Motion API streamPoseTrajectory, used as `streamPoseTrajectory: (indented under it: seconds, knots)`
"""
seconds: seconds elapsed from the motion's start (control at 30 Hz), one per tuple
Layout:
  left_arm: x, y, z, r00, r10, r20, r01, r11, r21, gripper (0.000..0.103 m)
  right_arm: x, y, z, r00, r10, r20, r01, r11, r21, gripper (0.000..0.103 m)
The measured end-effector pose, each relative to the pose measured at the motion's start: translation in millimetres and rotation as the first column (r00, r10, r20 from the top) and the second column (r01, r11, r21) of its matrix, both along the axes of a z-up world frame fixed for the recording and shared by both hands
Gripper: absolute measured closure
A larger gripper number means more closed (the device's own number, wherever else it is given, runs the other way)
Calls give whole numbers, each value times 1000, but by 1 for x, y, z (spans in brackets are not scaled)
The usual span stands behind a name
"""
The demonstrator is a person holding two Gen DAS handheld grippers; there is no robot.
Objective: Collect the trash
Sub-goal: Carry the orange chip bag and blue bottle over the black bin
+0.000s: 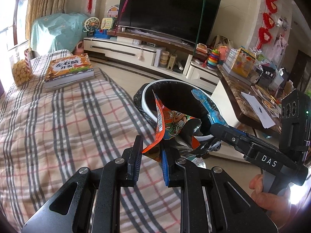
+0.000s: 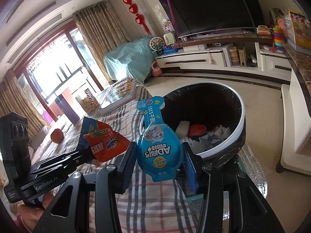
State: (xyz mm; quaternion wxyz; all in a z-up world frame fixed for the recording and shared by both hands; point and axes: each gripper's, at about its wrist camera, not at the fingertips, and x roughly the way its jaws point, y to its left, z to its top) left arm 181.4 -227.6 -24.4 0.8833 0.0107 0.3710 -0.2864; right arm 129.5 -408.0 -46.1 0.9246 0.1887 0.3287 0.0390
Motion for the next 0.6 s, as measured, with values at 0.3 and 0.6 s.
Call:
streamPoseTrajectory:
  seconds: [0.3,0.6]
  knots:
    - [6,-16,3,1000,-20,-1,20,1000,-2,86,3,-15,1,1000,-17,-4,17,1000,2,56]
    - [11,-32,4,999,-38,4,38,999,5,86,9,-28,3,999,-31,-10,30,1000,-5,56]
